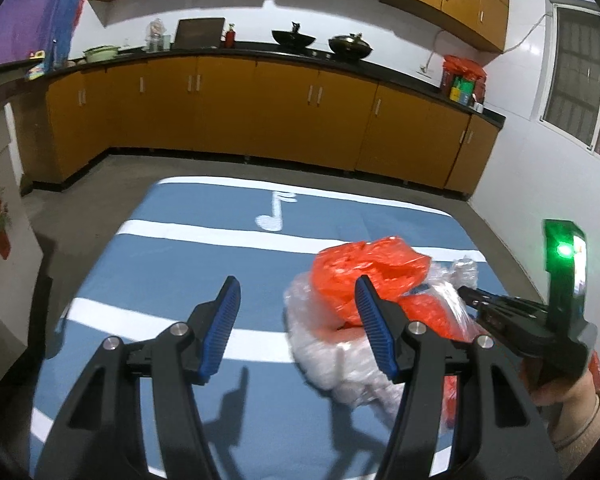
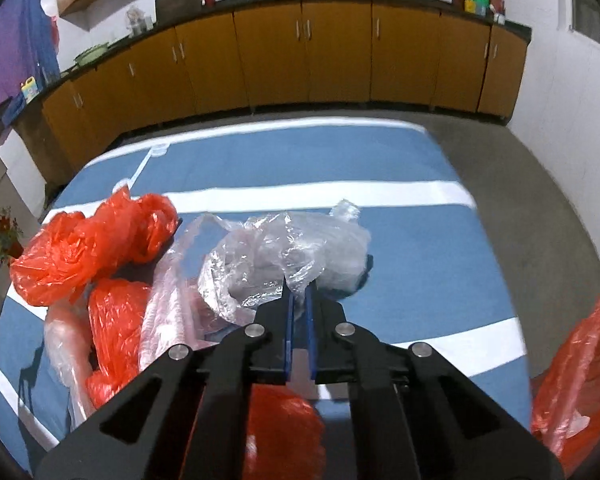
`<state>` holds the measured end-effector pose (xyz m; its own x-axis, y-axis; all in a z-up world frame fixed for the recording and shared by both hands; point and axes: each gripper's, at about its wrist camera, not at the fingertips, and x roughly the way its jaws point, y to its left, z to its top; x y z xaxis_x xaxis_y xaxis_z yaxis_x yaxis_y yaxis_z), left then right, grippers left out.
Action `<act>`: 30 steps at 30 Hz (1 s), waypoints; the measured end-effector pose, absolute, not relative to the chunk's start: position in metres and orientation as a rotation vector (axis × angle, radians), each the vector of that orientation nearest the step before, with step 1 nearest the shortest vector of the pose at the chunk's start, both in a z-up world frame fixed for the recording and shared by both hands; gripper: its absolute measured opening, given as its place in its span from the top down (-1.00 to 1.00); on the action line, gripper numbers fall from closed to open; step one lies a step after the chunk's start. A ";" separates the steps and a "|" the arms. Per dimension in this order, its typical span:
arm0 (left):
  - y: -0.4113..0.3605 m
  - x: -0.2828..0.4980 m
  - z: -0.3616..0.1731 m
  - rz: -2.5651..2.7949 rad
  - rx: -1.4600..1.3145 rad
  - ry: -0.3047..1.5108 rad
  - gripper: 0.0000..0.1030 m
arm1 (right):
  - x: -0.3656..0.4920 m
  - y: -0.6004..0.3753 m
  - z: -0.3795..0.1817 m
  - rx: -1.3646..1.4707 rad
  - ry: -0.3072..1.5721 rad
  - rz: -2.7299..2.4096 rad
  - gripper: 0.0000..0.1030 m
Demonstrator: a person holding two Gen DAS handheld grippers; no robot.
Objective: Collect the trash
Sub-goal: 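Grasp the clear plastic bag with the right tool while the left tool grasps a red bag, then carry both bags over the red wastebasket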
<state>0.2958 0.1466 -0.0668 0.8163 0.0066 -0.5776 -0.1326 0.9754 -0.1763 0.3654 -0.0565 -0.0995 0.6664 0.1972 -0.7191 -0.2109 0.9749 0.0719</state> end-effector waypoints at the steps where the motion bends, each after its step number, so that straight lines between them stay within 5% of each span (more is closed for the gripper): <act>1: 0.144 0.302 -0.067 0.063 -0.215 0.622 -0.15 | 0.364 -0.060 -0.097 -0.015 0.800 0.224 0.89; 10: 0.130 0.347 -0.087 0.015 -0.199 0.736 0.04 | 0.348 -0.094 -0.087 0.025 0.765 0.188 0.89; 17: 0.127 0.354 -0.097 -0.014 -0.192 0.772 0.91 | 0.341 -0.099 -0.084 0.036 0.759 0.196 0.89; 30: 0.118 0.313 -0.051 -0.088 -0.183 0.599 0.94 | 0.316 -0.116 -0.052 0.072 0.671 0.200 0.89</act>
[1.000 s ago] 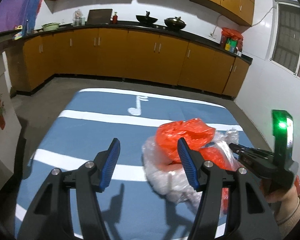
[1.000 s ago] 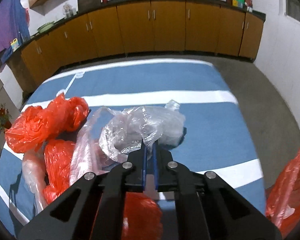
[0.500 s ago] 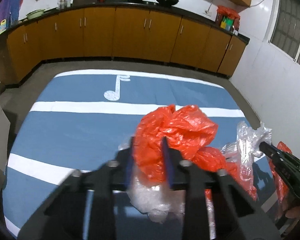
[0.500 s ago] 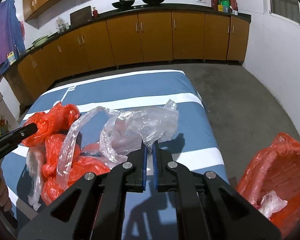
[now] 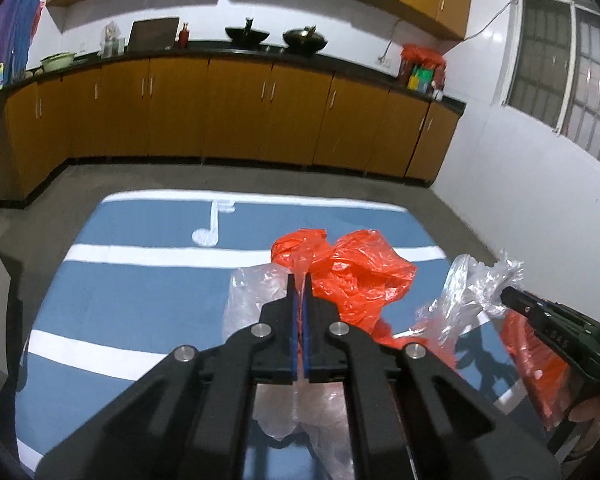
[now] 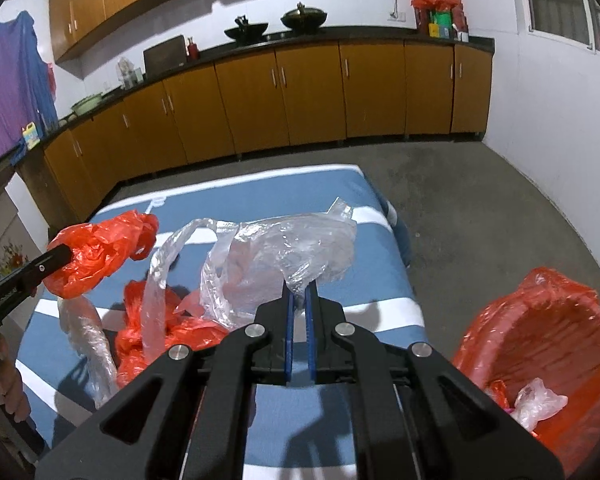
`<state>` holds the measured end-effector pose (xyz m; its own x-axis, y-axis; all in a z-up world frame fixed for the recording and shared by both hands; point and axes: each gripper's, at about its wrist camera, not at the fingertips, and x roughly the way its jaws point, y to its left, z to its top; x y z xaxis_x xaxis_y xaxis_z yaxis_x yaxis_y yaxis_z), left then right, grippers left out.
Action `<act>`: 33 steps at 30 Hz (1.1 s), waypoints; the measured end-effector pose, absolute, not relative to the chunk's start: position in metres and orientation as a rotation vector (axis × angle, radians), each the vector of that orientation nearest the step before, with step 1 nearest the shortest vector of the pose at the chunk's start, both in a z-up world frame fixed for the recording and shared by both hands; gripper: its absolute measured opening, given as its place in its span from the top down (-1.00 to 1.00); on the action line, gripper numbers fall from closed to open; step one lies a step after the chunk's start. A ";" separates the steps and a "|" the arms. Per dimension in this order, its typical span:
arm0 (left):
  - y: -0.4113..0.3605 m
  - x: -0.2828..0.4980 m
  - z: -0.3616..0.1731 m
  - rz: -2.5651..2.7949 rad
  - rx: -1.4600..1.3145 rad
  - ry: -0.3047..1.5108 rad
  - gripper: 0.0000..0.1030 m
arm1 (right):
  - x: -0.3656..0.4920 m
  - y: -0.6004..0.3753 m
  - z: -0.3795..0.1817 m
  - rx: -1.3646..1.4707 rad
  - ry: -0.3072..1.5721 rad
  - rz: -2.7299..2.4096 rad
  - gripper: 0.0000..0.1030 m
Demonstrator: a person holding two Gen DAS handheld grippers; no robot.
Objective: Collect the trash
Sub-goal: 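Carry both bags over the red wastebasket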
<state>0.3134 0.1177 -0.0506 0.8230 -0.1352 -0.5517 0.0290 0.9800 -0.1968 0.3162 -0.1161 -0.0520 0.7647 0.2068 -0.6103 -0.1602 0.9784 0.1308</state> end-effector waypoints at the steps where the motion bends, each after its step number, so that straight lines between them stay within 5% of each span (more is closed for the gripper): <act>1: 0.118 0.310 -0.047 -0.095 -0.185 0.589 0.94 | 0.314 -0.118 -0.048 0.077 0.662 0.200 0.89; 16: 0.144 0.284 -0.072 -0.036 -0.168 0.694 0.90 | 0.297 -0.120 -0.048 0.062 0.667 0.221 0.89; 20: 0.147 0.290 -0.076 -0.011 -0.154 0.712 0.59 | 0.296 -0.118 -0.052 0.061 0.677 0.224 0.89; 26: 0.141 0.298 -0.078 0.008 -0.111 0.722 0.51 | 0.293 -0.119 -0.057 0.068 0.692 0.225 0.89; 31: 0.131 0.311 -0.083 0.020 -0.057 0.760 0.54 | 0.291 -0.118 -0.058 0.069 0.700 0.227 0.89; 33: 0.129 0.314 -0.085 0.012 -0.052 0.772 0.81 | 0.290 -0.118 -0.057 0.071 0.699 0.227 0.89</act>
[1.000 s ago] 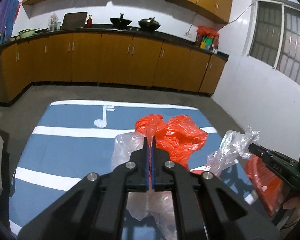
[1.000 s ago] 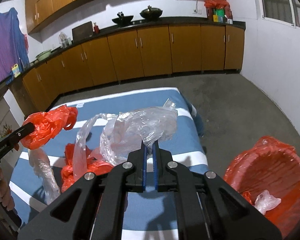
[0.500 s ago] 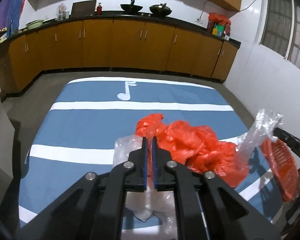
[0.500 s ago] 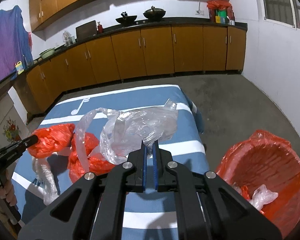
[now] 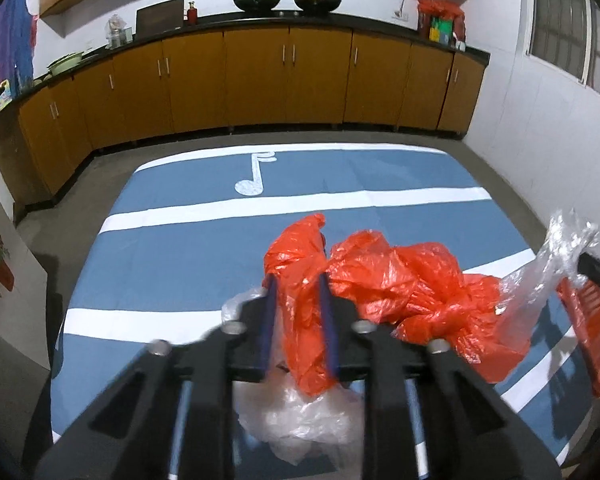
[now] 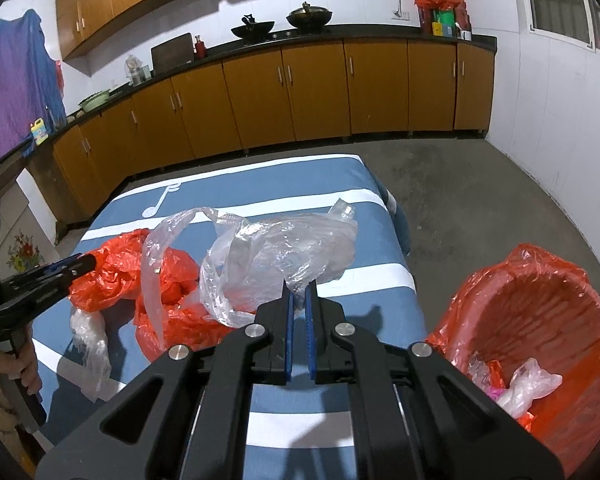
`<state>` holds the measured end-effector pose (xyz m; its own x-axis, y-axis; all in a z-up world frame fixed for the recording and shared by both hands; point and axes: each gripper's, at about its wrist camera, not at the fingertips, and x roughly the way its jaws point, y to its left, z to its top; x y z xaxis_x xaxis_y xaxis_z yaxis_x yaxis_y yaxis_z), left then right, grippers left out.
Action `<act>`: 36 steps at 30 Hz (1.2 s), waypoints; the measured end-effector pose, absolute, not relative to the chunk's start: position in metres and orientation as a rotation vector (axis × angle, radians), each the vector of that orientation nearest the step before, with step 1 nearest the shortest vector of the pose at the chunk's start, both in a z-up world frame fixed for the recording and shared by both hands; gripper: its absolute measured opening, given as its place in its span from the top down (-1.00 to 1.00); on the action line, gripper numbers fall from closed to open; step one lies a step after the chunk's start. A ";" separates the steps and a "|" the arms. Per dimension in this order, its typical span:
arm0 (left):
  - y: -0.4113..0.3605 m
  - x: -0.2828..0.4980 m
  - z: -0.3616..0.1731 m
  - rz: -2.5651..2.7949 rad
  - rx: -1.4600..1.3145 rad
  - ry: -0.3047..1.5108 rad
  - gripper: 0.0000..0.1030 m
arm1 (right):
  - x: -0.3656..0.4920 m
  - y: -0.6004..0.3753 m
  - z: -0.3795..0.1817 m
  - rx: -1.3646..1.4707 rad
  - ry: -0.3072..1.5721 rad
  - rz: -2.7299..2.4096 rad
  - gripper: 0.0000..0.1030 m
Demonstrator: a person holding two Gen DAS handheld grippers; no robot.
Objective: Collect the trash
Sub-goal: 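Carry both bags over the red wastebasket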
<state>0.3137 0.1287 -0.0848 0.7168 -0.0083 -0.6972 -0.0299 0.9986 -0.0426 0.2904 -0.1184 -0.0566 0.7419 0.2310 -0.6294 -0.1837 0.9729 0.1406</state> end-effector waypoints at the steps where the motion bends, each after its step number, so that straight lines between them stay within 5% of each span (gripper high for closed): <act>1: 0.128 0.313 -0.084 0.002 -0.058 0.770 0.88 | 0.289 -0.120 -0.056 0.072 0.696 0.227 0.89; 17: 0.102 0.270 -0.022 -0.138 -0.116 0.585 0.91 | 0.264 -0.153 -0.027 0.096 0.611 0.158 0.89; 36: -0.027 0.256 -0.009 -0.428 -0.137 0.561 0.91 | 0.213 -0.260 -0.015 0.145 0.550 -0.133 0.89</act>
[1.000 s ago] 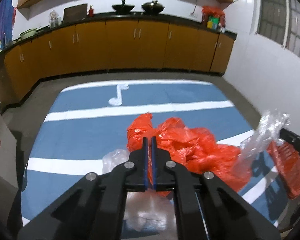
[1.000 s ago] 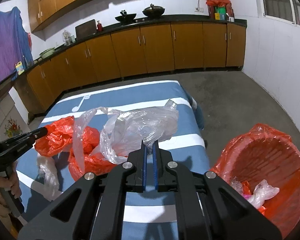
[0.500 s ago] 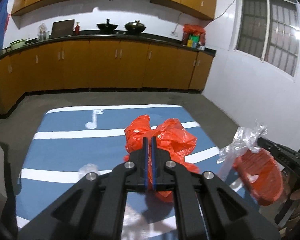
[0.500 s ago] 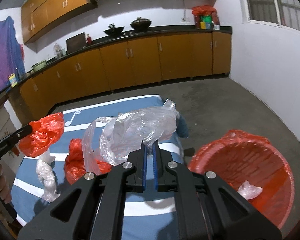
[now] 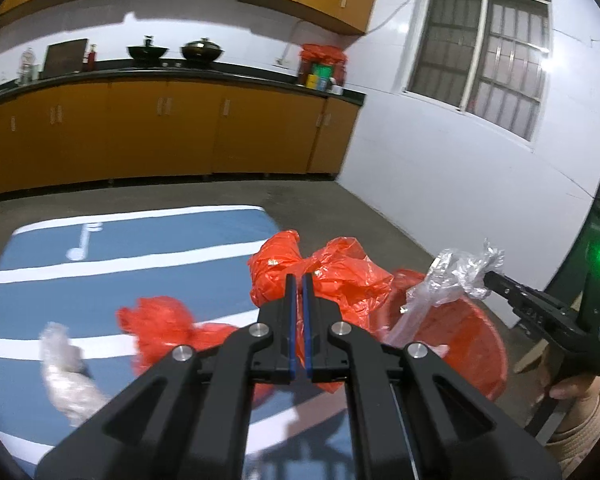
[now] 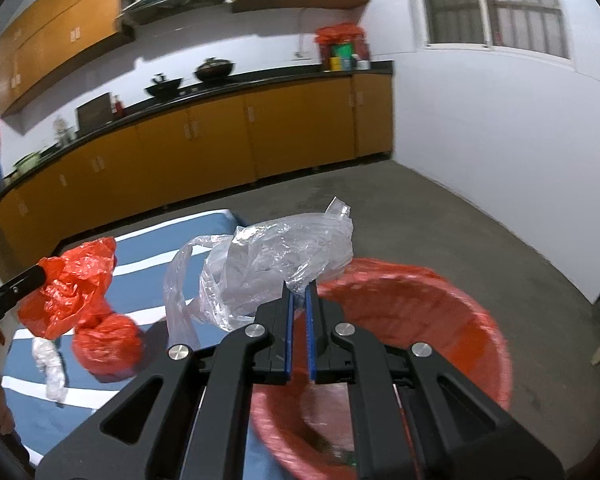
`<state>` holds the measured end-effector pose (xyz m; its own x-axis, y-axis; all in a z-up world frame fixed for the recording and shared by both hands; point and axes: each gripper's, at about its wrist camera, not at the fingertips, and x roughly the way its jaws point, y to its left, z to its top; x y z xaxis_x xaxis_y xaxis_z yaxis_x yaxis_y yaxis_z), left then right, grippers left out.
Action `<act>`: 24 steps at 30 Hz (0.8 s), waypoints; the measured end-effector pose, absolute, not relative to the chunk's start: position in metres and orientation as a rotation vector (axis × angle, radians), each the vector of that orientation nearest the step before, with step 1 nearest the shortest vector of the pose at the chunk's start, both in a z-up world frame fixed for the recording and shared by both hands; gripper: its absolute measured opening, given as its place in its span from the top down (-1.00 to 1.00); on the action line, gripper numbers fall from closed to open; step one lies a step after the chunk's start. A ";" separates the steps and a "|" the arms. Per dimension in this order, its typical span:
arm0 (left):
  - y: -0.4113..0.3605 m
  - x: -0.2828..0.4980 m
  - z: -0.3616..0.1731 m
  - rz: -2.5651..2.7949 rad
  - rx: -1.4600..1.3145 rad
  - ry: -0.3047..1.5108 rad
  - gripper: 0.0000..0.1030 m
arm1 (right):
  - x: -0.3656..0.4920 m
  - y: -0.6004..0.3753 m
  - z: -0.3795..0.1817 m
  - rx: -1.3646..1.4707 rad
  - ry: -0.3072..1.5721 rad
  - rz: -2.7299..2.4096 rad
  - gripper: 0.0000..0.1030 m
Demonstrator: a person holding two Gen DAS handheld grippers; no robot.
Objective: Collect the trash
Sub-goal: 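Carry both bags over the red wastebasket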
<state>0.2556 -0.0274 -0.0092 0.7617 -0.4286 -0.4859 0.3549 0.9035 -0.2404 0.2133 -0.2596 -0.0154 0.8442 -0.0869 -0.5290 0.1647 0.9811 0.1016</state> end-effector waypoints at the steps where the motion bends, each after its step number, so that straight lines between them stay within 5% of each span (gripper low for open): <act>1: -0.033 0.255 -0.010 -0.441 -0.138 0.563 0.91 | 0.211 -0.268 -0.016 0.149 0.552 -0.153 0.89; 24: -0.158 0.264 -0.042 -0.674 -0.118 0.663 0.91 | 0.183 -0.344 -0.039 0.236 0.598 -0.363 0.89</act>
